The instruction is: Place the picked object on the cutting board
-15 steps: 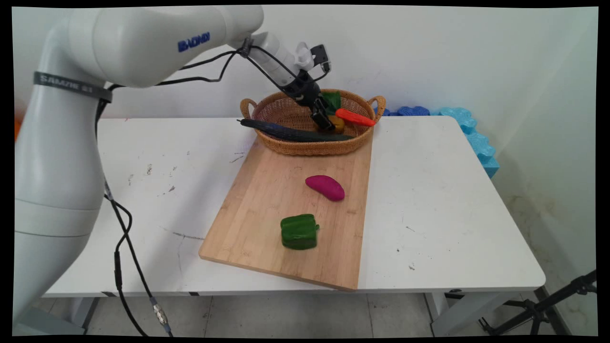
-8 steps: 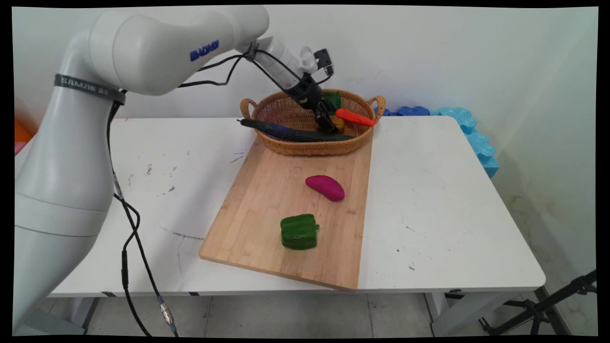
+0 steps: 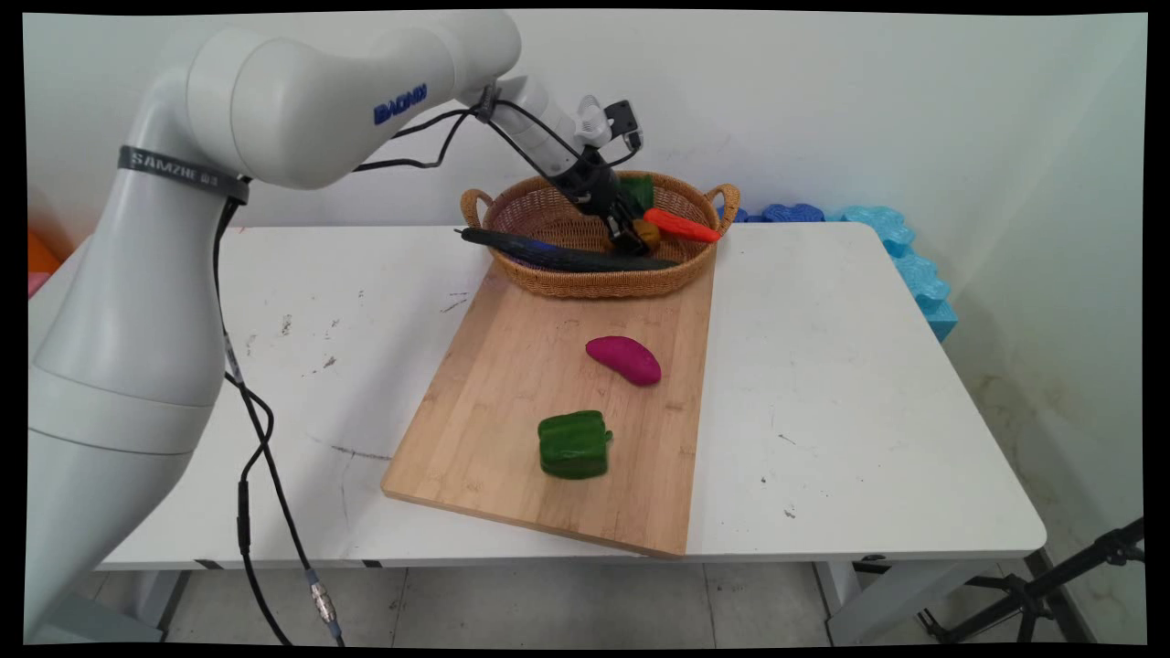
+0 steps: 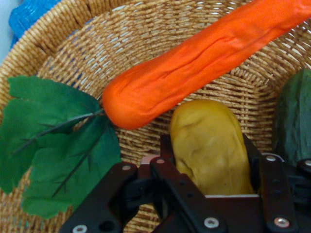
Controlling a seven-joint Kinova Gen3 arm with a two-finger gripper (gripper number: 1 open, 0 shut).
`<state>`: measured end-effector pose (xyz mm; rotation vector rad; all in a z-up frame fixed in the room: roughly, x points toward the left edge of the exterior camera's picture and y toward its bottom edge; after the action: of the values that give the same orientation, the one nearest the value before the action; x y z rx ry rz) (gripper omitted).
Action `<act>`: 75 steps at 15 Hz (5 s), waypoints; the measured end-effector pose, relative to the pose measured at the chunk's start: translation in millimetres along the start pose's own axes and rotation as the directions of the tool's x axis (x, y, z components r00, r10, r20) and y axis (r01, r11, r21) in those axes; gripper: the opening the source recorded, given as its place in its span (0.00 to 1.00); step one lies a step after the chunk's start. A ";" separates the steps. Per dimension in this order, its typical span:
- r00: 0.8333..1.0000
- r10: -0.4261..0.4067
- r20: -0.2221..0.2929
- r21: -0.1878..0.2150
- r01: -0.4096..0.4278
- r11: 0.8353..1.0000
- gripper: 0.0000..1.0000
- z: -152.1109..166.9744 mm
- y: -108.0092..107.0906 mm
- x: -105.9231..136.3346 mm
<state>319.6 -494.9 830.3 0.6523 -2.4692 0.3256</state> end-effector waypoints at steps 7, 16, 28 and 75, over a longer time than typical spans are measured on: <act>1.000 0.004 0.003 0.007 -0.004 1.000 0.00 -8.5 -0.5 1.0; 0.999 0.046 -0.026 0.059 -0.044 0.997 0.00 -62.0 7.5 9.7; 0.999 0.001 -0.054 0.085 0.003 0.996 0.00 -165.7 74.4 -11.4; 0.993 -0.053 0.110 -0.153 0.070 0.986 1.00 -147.6 275.1 -180.0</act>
<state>375.6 -139.0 823.0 0.6932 -2.5370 0.0741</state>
